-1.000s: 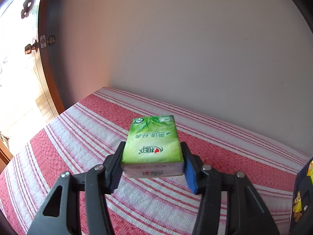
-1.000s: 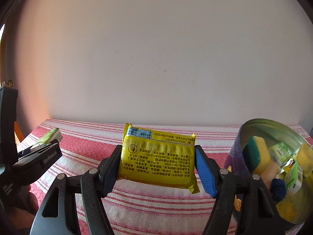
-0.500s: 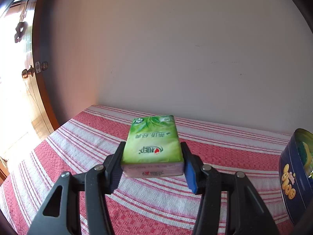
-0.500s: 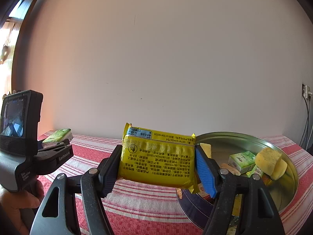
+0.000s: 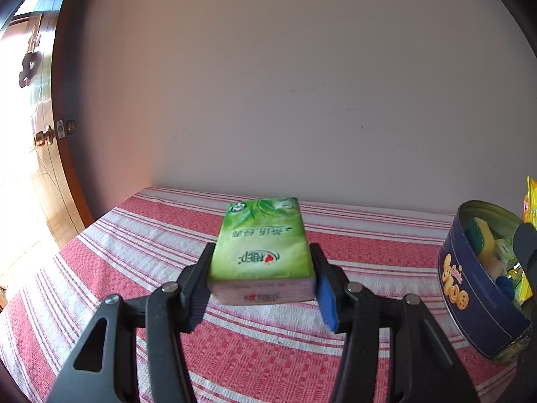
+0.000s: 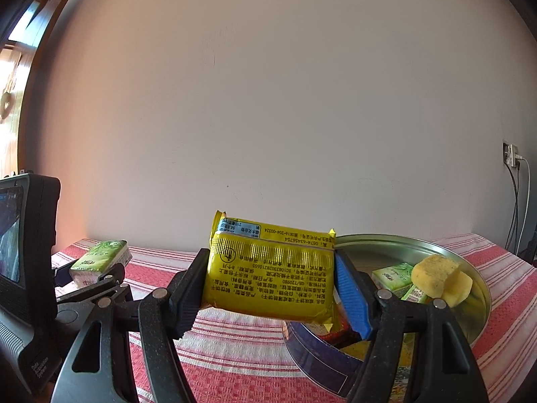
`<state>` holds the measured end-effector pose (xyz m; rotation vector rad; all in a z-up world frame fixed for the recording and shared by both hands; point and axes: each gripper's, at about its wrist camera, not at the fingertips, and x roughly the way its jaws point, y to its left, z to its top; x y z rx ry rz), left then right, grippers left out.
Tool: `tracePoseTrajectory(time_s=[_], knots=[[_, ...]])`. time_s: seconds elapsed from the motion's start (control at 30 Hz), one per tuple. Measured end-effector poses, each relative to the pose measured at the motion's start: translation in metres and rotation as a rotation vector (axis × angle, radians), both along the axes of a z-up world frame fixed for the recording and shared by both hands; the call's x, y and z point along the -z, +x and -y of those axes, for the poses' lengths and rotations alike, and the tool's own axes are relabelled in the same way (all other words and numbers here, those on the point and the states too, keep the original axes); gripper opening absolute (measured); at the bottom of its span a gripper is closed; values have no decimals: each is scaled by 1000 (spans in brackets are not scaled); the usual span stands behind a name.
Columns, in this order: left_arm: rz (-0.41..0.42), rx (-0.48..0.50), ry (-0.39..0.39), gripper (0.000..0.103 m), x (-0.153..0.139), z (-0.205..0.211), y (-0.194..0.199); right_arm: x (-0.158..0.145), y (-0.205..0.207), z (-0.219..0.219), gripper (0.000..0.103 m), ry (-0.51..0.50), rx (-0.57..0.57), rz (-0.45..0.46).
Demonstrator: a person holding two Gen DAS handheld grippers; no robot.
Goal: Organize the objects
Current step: 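Carry the green tissue pack and yellow packet over the tin with both tools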
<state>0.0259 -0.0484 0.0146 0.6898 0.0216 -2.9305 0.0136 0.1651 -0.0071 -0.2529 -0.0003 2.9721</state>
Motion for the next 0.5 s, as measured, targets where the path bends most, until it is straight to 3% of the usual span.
tracePoseTrajectory(time_s=[0.5], knots=[[-29, 32, 27, 53, -1, -10, 20, -5, 29, 5, 73, 119, 15, -79]])
